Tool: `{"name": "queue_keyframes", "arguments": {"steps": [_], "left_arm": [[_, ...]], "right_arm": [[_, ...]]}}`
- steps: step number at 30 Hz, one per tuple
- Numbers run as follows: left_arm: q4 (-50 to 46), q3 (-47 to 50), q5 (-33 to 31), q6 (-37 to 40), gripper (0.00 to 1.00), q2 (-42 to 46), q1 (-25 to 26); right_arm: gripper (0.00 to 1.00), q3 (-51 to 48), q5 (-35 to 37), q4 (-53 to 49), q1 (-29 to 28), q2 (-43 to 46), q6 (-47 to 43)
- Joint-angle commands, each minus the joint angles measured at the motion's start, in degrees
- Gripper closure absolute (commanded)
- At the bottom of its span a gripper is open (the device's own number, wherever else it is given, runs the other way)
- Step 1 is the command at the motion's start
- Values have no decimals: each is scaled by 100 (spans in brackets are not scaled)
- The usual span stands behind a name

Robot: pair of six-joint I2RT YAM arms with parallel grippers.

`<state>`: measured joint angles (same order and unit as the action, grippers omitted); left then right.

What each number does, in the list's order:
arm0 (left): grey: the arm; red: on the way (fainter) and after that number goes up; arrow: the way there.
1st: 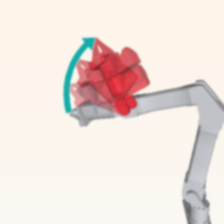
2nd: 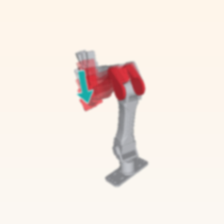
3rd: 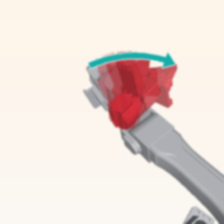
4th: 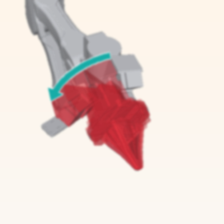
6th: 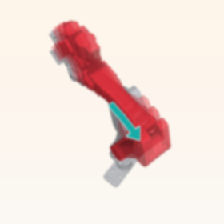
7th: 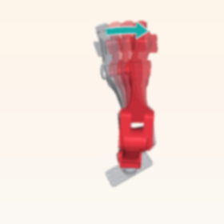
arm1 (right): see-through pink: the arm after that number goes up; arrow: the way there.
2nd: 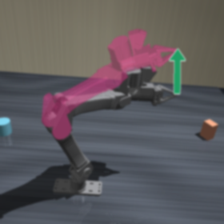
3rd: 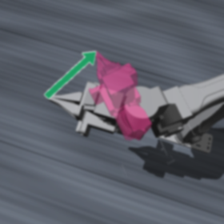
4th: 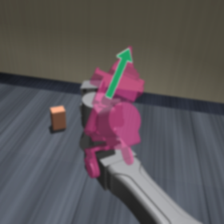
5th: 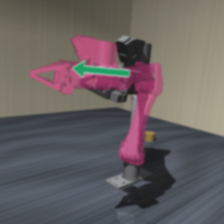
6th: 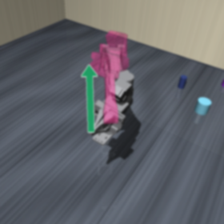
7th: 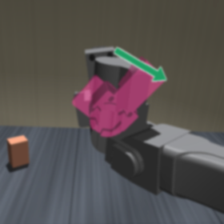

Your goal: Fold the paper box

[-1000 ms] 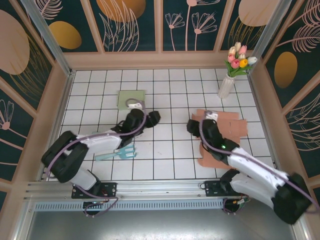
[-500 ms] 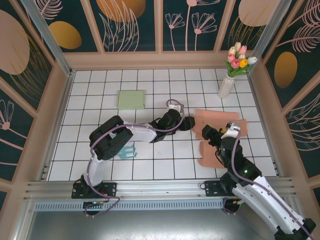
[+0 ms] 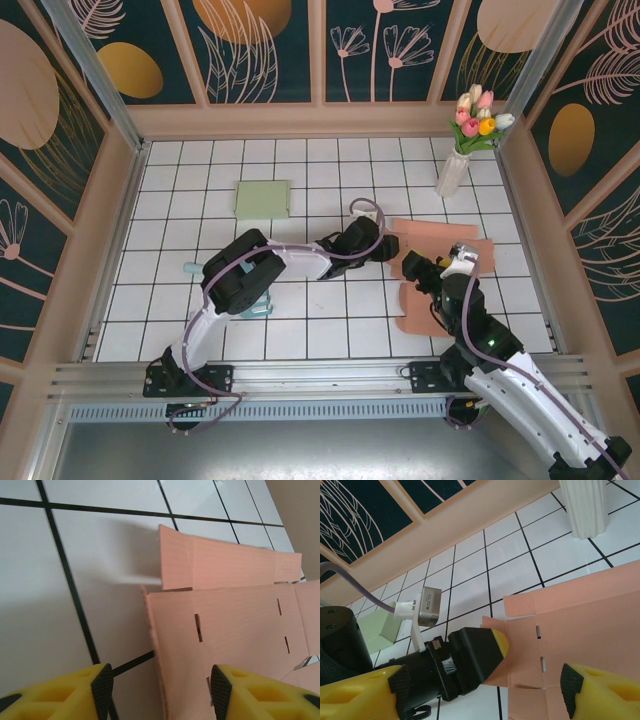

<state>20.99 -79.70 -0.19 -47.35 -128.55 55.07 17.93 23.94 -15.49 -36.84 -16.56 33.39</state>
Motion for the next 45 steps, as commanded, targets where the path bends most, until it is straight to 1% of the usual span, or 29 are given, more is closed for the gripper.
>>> {"name": "queue_keyframes", "arguments": {"steps": [1,3,7,8,10,12,14,16,18,20,23,24,26,29,31,34,37,39,42,44,45], "left_arm": [[-318,-333,-160,148,47,-215,49],[-376,-384,-230,171,49,-264,52],[-273,-418,-199,221,57,-317,58],[-199,-409,-165,229,61,-324,63],[-97,-383,-135,271,76,-304,60],[-100,-344,-285,415,81,-217,55],[57,-118,-525,746,83,37,52],[451,396,-790,1175,84,529,56],[806,1030,-1075,1751,86,1213,40],[907,1528,-1285,2248,88,1827,17],[909,2247,-1492,2643,97,2741,-132],[932,2554,-1519,2712,100,3074,-208],[1200,3166,-1473,2910,100,3701,-353],[1888,4105,-1548,3420,100,4513,-493],[2395,4655,-1604,3890,100,4954,-493],[3141,5436,-1702,4528,100,5545,-491],[4011,6059,-1701,5074,100,5924,-489],[4430,6334,-1617,5422,100,6046,-493],[4918,6549,-1848,5726,100,6037,-495],[5201,6648,-2002,5848,100,5964,-503],[5309,6684,-2056,5889,100,5920,-497]], "right_arm": [[19,-36,-68,10,21,126,-69],[19,-33,-97,13,23,136,-69],[19,-36,-159,28,20,151,-69],[19,-44,-164,28,24,157,-69],[19,-49,-183,35,23,170,-69],[19,-60,-219,52,19,188,-69],[19,-97,-281,76,21,197,-69],[19,-126,-409,126,19,198,-58],[19,-158,-636,287,22,188,-131],[19,-127,-850,423,19,150,-230],[20,17,-1098,624,25,14,-395],[19,94,-1151,695,23,-84,-463],[20,310,-1140,801,24,-343,-644],[22,782,-977,971,32,-982,-1042],[22,1154,-1227,1201,28,-1475,-1553],[24,1806,-1961,1692,34,-2362,-2548],[23,2560,-2973,1972,28,-3415,-4207],[30,3230,-3775,1581,21,-4189,-5744],[33,4242,-4105,567,8,-5032,-7296],[31,4584,-4394,-117,15,-5326,-8361],[31,4752,-4462,-454,39,-5439,-8750]]}}
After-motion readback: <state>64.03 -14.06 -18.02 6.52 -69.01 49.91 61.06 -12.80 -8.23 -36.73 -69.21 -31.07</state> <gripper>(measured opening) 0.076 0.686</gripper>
